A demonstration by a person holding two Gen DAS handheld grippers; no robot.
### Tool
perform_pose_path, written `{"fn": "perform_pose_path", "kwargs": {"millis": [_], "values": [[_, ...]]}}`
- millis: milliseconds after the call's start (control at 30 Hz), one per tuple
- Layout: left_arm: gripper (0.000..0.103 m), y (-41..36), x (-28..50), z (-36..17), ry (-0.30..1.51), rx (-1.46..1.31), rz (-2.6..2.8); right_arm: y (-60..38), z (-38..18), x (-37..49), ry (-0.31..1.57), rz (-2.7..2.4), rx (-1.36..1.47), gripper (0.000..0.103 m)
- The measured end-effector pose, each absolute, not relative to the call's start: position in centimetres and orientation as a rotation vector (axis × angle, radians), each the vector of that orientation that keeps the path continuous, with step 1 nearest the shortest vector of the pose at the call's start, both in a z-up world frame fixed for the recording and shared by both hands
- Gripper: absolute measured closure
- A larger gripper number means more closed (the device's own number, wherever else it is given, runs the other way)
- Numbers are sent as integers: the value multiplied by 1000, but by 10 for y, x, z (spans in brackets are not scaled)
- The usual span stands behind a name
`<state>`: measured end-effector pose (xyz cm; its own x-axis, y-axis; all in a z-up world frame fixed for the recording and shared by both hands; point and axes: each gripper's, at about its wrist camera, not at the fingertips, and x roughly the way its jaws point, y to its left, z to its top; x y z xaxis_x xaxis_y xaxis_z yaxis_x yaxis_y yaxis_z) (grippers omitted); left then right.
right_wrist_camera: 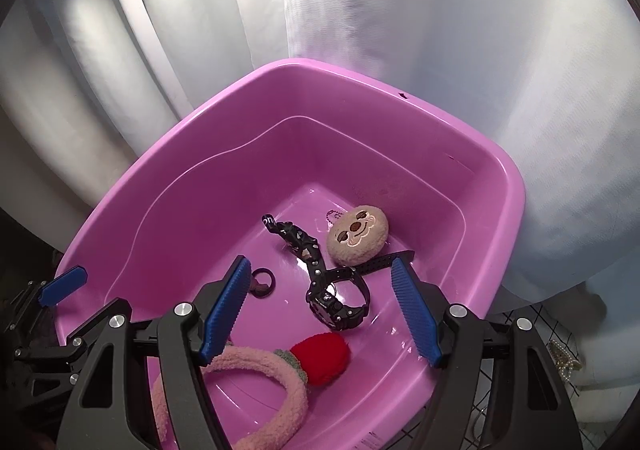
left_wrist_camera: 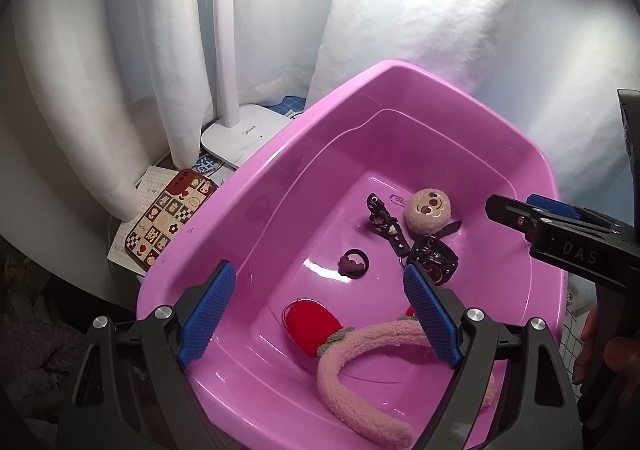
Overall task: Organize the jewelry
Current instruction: 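Withdraw both grippers from the tub back over the bed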
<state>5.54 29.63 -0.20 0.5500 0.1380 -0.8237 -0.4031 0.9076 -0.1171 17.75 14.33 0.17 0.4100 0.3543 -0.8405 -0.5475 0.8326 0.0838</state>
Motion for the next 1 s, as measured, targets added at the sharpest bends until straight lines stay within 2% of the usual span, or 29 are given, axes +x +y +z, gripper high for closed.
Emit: {"fn": "perform_pose_path", "kwargs": {"millis": [567,933,1000], "values": [[19,279,36,17,890,-277,302,109,23,144,931,565,-132,33],[18,231,31,39,838,-213,189,23,43,107,866,471,1,33],[15,217,31,45,823,-197,155,-4,44,98,851,432,34,33]]}}
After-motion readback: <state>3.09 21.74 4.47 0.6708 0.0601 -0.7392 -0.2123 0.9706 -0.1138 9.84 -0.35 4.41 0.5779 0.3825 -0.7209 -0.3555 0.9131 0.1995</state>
